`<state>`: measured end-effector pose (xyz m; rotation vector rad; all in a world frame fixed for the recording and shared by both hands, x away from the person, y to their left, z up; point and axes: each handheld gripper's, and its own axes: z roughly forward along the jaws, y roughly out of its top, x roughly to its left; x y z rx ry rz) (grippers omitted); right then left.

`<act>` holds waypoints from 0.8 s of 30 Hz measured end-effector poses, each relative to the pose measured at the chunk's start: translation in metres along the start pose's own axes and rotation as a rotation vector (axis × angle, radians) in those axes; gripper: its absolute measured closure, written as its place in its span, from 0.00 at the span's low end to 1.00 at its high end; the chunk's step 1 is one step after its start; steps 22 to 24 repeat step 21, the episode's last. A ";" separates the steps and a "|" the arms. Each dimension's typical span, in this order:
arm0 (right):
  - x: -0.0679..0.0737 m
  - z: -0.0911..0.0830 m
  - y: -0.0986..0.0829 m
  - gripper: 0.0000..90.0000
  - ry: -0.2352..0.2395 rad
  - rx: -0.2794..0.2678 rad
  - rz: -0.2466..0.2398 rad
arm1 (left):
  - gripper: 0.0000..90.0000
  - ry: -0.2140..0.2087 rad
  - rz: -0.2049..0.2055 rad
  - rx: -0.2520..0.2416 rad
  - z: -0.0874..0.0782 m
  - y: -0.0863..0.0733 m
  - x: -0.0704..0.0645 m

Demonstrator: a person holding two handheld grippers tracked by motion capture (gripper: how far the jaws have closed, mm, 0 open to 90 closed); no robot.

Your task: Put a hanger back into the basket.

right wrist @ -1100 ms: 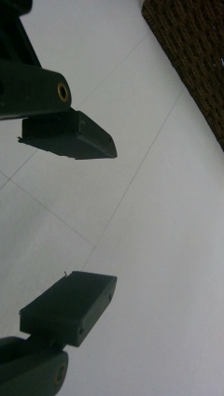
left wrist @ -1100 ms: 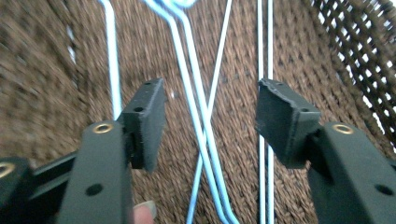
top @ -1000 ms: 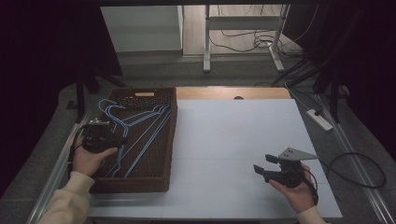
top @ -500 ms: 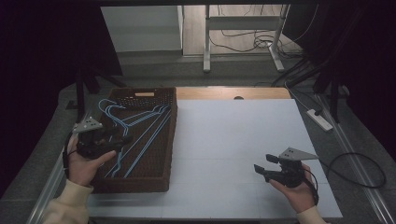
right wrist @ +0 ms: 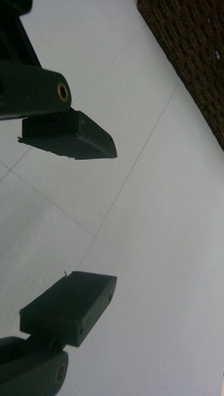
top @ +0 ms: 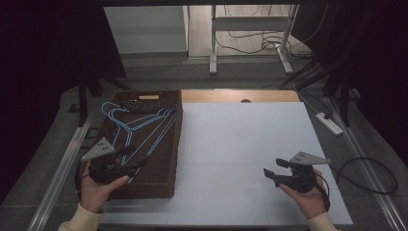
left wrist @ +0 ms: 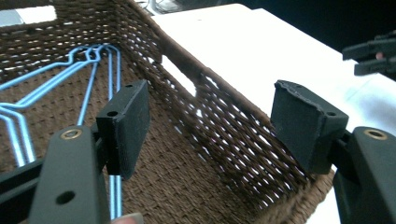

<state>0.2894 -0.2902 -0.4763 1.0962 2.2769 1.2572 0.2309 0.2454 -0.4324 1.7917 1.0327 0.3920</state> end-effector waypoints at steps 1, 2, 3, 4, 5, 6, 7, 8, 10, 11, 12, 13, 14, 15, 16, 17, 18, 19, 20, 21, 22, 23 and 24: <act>-0.001 0.000 0.000 0.37 -0.001 -0.002 0.001 | 0.32 -0.001 0.007 -0.002 0.001 -0.002 -0.002; -0.001 -0.001 0.000 0.37 -0.001 -0.002 0.001 | 0.32 -0.003 0.010 -0.005 0.002 -0.004 -0.004; -0.001 -0.001 0.000 0.37 -0.001 -0.002 0.001 | 0.32 -0.007 0.013 -0.011 0.002 -0.005 -0.006; -0.001 -0.001 0.000 0.37 -0.002 -0.002 0.001 | 0.32 -0.011 0.025 -0.020 0.003 -0.008 -0.010; -0.002 -0.001 0.000 0.37 -0.003 -0.003 0.003 | 0.32 -0.011 0.025 -0.020 0.003 -0.008 -0.010; -0.002 -0.001 0.000 0.37 -0.004 -0.002 0.003 | 0.32 -0.009 0.038 -0.023 0.004 -0.010 -0.013; -0.002 -0.001 0.000 0.37 -0.005 -0.003 0.002 | 0.32 -0.009 0.038 -0.023 0.004 -0.010 -0.013; -0.002 -0.001 0.000 0.37 -0.006 -0.003 0.002 | 0.32 -0.012 0.046 -0.016 0.006 -0.011 -0.015; -0.002 -0.001 0.000 0.37 -0.008 -0.001 0.002 | 0.32 -0.013 0.046 -0.016 0.007 -0.012 -0.016; -0.003 -0.001 -0.001 0.37 -0.008 -0.001 0.003 | 0.32 -0.016 0.045 -0.015 0.008 -0.012 -0.016; -0.003 -0.002 -0.001 0.37 -0.009 -0.003 0.004 | 0.32 -0.015 0.041 -0.015 0.009 -0.013 -0.016; -0.004 -0.002 -0.001 0.37 -0.009 -0.003 0.004 | 0.32 -0.014 0.039 -0.017 0.009 -0.014 -0.016; -0.004 -0.002 -0.001 0.37 -0.010 -0.003 0.003 | 0.32 -0.016 0.036 -0.015 0.010 -0.014 -0.016; -0.004 -0.002 -0.001 0.37 -0.012 -0.002 0.003 | 0.32 -0.016 0.036 -0.015 0.010 -0.015 -0.016; -0.004 -0.002 -0.001 0.37 -0.012 -0.003 0.003 | 0.32 -0.015 0.037 -0.016 0.011 -0.015 -0.017; -0.004 -0.002 -0.001 0.37 -0.013 -0.002 0.003 | 0.32 -0.015 0.037 -0.016 0.011 -0.015 -0.017; -0.005 -0.003 -0.001 0.37 -0.014 -0.002 0.004 | 0.32 -0.017 0.040 -0.014 0.011 -0.015 -0.017; -0.005 -0.003 -0.002 0.37 -0.015 -0.003 0.005 | 0.32 -0.015 0.041 -0.016 0.011 -0.015 -0.018; -0.005 -0.003 -0.002 0.37 -0.015 -0.004 0.006 | 0.32 -0.014 0.042 -0.017 0.011 -0.015 -0.018; -0.006 -0.003 -0.002 0.37 -0.015 -0.004 0.007 | 0.32 -0.014 0.042 -0.017 0.011 -0.015 -0.018; -0.006 -0.003 -0.002 0.37 -0.015 -0.004 0.007 | 0.32 -0.014 0.042 -0.017 0.011 -0.015 -0.018; -0.006 -0.003 -0.002 0.37 -0.015 -0.004 0.007 | 0.32 -0.014 0.042 -0.017 0.011 -0.015 -0.018; -0.006 -0.003 -0.002 0.37 -0.015 -0.004 0.007 | 0.32 -0.014 0.042 -0.017 0.011 -0.015 -0.018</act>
